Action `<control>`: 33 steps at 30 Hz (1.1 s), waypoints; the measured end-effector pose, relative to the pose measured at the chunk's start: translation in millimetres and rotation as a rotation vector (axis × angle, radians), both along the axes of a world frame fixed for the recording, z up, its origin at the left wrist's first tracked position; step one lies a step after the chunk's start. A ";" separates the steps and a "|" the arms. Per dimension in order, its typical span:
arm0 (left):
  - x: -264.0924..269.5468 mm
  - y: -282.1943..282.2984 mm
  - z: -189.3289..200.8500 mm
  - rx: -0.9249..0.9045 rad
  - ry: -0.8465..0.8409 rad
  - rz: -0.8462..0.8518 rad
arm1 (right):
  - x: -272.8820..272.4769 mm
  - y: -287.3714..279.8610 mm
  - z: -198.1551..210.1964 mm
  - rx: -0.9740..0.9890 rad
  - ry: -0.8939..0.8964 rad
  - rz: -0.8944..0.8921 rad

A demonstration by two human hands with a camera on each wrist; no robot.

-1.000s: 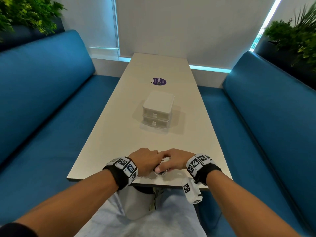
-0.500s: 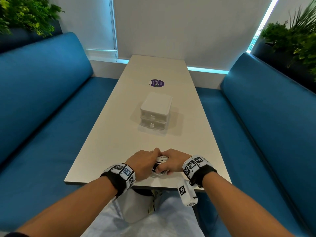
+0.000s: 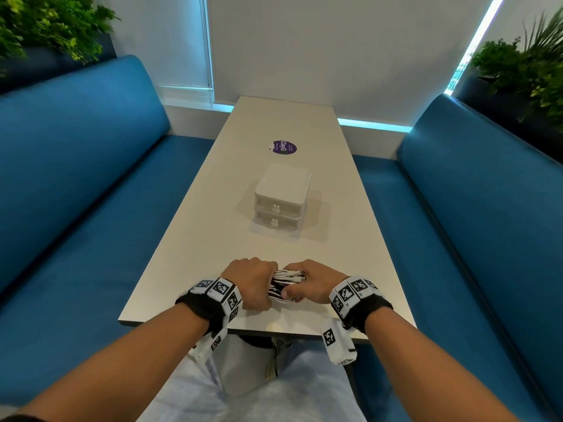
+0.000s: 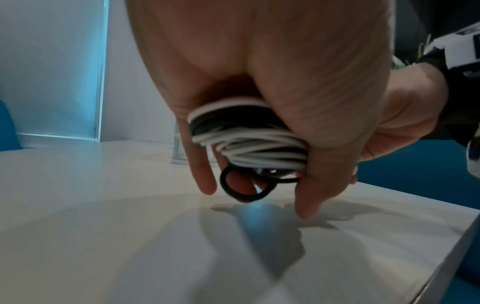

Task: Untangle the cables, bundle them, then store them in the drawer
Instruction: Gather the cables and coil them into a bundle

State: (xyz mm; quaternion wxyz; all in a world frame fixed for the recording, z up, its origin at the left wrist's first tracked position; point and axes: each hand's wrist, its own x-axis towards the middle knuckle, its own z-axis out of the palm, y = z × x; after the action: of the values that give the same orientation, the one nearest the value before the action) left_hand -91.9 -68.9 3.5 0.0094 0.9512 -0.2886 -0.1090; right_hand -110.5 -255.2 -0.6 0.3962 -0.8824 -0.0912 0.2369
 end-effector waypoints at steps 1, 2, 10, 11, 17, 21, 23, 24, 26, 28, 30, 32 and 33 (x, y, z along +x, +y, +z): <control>1.0 0.4 -0.8 -0.007 0.024 0.004 | -0.2 -1.7 -1.0 0.009 0.004 -0.002; 2.1 0.3 -0.9 -0.010 0.040 0.007 | -0.2 -2.8 -1.8 0.019 0.006 -0.003; 6.9 -6.6 5.2 0.183 -0.082 -0.119 | 0.3 -0.5 8.0 -0.078 0.013 0.066; 7.5 -7.8 6.6 0.226 -0.114 -0.160 | 1.6 0.6 13.4 -0.133 0.032 0.090; 8.5 -7.9 8.6 0.313 -0.227 -0.310 | 17.0 4.5 35.8 -0.275 0.137 0.182; 6.9 -10.6 8.2 0.204 -0.322 -0.339 | 20.4 15.5 29.2 -0.235 0.120 0.163; 6.0 -12.7 9.3 0.165 -0.337 -0.318 | 19.4 20.8 22.5 -0.228 0.112 0.120; 5.6 -12.5 9.2 0.152 -0.336 -0.316 | 19.0 22.5 20.9 -0.256 0.105 0.090; 4.3 -10.7 7.0 0.129 -0.316 -0.309 | 18.9 24.4 18.7 -0.341 0.091 0.059; 2.7 -10.5 2.7 0.063 -0.295 -0.274 | 18.7 25.9 19.6 -0.431 0.059 0.062; 1.3 -10.1 -0.1 -0.003 -0.253 -0.226 | 17.6 28.6 20.9 -0.480 0.019 0.056; 3.2 -10.1 1.4 -0.036 -0.198 -0.150 | 16.1 30.9 20.8 -0.498 -0.026 0.025; 4.8 -10.5 3.5 -0.038 -0.166 -0.103 | 14.8 32.4 21.0 -0.518 -0.062 0.011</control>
State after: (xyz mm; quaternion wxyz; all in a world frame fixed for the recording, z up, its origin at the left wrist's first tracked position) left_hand -87.1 -79.4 7.0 -0.0023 0.9405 -0.3390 -0.0247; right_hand -95.7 -222.8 20.3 0.1525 -0.9608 -0.0442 0.2271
